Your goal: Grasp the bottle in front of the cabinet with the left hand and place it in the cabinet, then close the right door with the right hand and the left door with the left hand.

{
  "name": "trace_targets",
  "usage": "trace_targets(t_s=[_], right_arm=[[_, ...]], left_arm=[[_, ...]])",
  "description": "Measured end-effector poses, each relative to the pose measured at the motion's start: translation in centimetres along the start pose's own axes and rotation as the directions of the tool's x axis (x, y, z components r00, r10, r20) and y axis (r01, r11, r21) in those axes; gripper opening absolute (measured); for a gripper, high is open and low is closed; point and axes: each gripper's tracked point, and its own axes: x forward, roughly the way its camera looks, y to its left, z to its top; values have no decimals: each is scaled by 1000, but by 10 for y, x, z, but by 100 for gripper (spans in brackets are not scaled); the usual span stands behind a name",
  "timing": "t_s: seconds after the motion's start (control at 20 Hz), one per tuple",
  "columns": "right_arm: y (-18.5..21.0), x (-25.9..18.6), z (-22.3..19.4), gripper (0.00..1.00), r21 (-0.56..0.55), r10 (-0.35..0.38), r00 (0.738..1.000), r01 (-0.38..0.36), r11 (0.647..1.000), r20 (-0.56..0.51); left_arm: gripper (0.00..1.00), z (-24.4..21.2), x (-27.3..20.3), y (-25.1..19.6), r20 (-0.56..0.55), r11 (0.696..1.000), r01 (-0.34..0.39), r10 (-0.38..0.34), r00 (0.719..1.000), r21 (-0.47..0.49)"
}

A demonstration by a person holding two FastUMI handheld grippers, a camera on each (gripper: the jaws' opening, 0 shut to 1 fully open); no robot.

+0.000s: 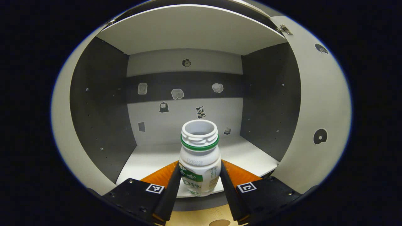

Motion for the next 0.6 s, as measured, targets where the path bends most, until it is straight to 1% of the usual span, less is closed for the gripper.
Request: trace_targets(t_s=[0.25,0.5,0.6], right_arm=[[2,10,2,98,1,-5,1000,5,1000,-8],[1,14,2,98,-2,-5,1000,5,1000,-10],[3,17,3,98,-1,-2,1000,2,1000,-11]], left_arm=[[71,1,17,4,-7,1000,-20,20,1000,14],[73,-3,22,9,-18,999,-32,32,999,11],[84,-2,19,12,-16,999,-40,40,999,7]])
